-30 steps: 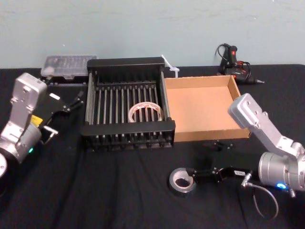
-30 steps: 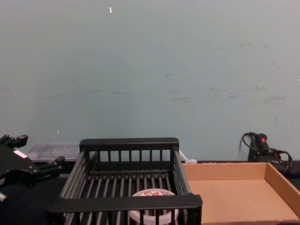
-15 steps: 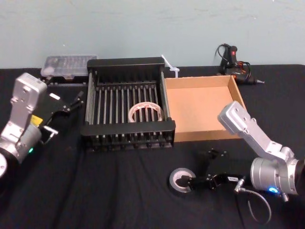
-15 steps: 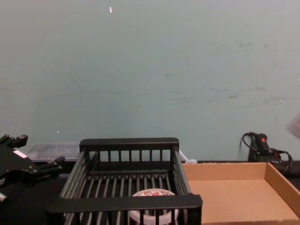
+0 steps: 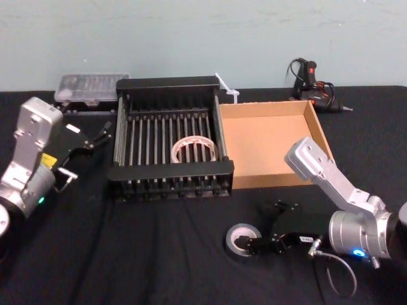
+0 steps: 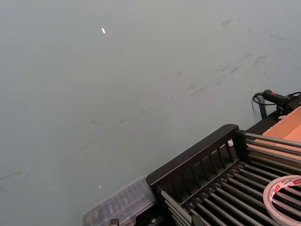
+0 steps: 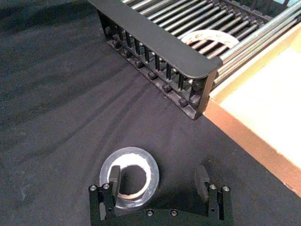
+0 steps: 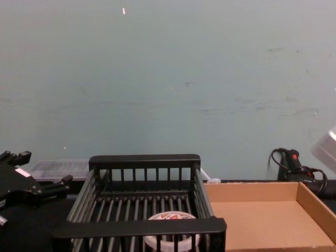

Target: Pick up the white tape and place it into the black box , Pick up the silver tape and place it into the brown box.

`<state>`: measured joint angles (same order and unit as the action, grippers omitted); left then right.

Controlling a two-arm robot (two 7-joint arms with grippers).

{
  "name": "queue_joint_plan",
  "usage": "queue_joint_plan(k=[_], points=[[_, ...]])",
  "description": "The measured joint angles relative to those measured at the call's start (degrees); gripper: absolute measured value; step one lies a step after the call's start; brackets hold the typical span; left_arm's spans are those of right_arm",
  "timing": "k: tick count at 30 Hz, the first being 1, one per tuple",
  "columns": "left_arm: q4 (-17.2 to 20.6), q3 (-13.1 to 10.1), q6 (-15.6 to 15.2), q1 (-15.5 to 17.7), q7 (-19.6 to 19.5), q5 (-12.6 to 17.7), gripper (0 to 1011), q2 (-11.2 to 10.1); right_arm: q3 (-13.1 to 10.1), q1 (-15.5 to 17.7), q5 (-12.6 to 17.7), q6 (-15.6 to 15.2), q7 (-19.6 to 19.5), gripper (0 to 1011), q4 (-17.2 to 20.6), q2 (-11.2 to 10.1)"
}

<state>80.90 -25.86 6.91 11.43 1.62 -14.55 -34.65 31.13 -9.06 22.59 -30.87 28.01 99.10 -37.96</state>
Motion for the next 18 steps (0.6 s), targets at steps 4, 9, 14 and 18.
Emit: queue_joint_plan(k=[4,9,14,18], points=[[0.00,0.00,0.00,0.00,0.00,0.00,1001,0.00,0.36,-0.36,-0.12,-0.06,-0.01,1002,-0.59,0.40],[0.00,0.00,0.00,0.00,0.00,0.00,1001,0.00,0.76,-0.79,-0.39,-0.13,-0.05,1002,-1.22,0.90],[0.00,0.00,0.00,0.00,0.00,0.00,1001,0.00,1.14,-1.24,-0.76,-0.10,-0.11,1002,-2.05,1.45],[0.00,0.00,0.00,0.00,0.00,0.00,1001,0.00,1.30,-1.51,-1.02,-0.09,-0.14,1002,-2.60,1.74]])
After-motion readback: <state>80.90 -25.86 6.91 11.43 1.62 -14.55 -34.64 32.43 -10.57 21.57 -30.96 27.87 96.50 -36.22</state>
